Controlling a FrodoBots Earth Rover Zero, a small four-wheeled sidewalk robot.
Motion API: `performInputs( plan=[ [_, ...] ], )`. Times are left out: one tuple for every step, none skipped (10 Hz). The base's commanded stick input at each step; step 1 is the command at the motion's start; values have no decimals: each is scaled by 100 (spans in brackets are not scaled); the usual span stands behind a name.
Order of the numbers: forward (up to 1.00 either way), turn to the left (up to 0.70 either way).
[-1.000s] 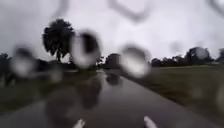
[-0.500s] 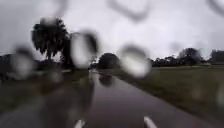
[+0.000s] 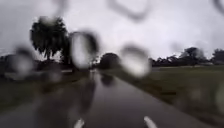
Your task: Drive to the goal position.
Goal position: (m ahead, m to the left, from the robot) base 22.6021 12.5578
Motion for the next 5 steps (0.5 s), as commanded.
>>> performInputs(
  plan=[
    [85,0],
    [85,0],
    [85,0],
    [85,0],
    [85,0]
  ],
)
